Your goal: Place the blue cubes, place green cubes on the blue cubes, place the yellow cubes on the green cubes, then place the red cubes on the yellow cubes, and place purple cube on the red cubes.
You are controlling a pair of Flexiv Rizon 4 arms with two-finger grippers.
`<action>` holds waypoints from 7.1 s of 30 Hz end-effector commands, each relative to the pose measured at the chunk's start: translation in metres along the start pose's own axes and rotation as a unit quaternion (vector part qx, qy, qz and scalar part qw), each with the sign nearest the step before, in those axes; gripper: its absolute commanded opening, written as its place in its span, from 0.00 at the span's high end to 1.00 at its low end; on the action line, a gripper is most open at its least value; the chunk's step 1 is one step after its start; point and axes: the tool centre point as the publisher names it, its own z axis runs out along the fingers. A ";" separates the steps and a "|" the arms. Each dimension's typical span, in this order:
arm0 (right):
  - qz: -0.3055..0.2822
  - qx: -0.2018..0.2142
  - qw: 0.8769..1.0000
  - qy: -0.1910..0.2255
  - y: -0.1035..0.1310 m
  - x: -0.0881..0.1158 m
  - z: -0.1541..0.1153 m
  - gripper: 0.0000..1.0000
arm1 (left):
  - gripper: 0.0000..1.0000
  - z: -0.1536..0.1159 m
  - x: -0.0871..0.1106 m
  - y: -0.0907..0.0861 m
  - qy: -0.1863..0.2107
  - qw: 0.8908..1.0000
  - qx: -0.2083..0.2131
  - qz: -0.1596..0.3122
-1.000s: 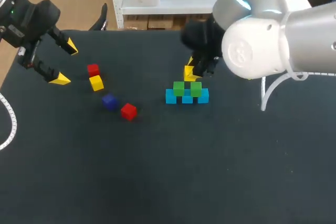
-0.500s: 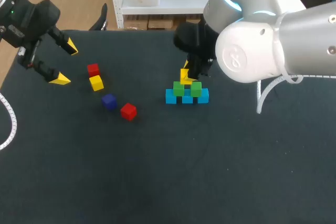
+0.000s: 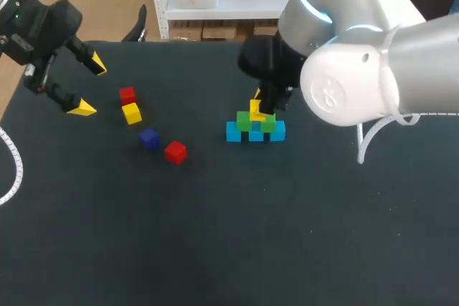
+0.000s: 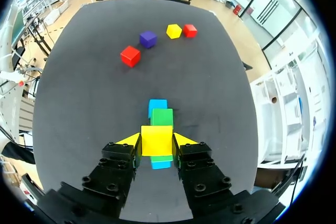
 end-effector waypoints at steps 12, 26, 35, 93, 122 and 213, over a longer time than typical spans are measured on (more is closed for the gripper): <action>0.005 -0.003 1.000 0.006 -0.002 -0.001 0.003 1.00 | 0.00 0.000 0.001 0.000 -0.001 1.000 0.000 0.001; 0.012 -0.005 1.000 0.011 -0.003 0.002 0.006 1.00 | 0.00 0.000 0.001 0.000 -0.001 1.000 0.000 0.001; 0.016 -0.007 1.000 0.012 -0.003 0.002 0.007 1.00 | 0.00 0.000 0.001 0.000 -0.001 1.000 0.000 0.001; 0.024 -0.016 1.000 0.012 -0.008 0.001 0.010 0.56 | 0.00 0.000 0.001 0.000 -0.001 1.000 0.000 0.001; 0.008 0.034 0.998 -0.050 -0.026 0.028 -0.029 0.00 | 0.00 0.000 0.001 0.000 -0.001 1.000 0.000 0.001; -0.085 -0.005 0.992 -0.089 -0.026 0.057 -0.024 0.00 | 0.00 0.000 0.001 0.000 -0.001 1.000 0.000 0.001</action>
